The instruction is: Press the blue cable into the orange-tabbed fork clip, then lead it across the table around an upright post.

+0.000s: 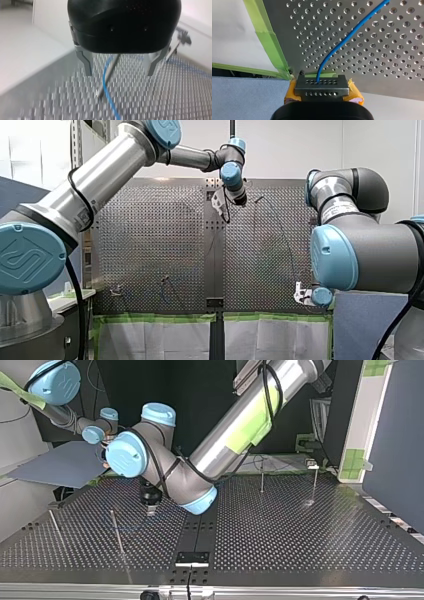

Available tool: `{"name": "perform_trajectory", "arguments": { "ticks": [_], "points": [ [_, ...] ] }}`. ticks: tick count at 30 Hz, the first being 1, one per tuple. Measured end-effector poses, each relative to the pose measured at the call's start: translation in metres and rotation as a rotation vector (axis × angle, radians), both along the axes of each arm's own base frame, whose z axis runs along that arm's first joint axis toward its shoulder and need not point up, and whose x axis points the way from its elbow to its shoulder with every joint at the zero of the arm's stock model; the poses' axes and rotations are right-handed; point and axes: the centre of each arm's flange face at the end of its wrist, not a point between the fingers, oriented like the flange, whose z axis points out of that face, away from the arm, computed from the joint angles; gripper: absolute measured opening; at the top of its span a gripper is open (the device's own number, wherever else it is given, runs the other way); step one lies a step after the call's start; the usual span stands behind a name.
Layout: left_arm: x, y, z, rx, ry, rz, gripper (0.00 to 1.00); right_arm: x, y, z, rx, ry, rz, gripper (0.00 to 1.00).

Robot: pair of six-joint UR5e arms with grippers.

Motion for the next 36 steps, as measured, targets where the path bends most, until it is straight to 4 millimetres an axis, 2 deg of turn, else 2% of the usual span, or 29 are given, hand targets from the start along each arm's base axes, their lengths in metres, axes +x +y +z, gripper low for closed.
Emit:
{"name": "perform_trajectory", "arguments": {
  "ticks": [5, 17, 26, 36],
  "points": [
    [-0.019, -0.013, 0.010, 0.022, -0.026, -0.066, 1.00, 0.000, 0.000, 0.000, 0.000, -0.001, 0.002, 0.00],
    [-0.028, -0.033, 0.014, 0.081, -0.096, -0.209, 1.00, 0.001, 0.000, 0.000, -0.001, -0.006, 0.006, 0.00],
    [-0.028, -0.033, 0.014, 0.160, -0.132, -0.229, 1.00, 0.002, 0.000, 0.000, -0.001, -0.011, 0.017, 0.00],
    [-0.025, -0.027, 0.014, 0.256, -0.164, -0.169, 1.00, 0.002, 0.000, 0.000, 0.006, -0.011, 0.018, 0.00]
  ]
}}
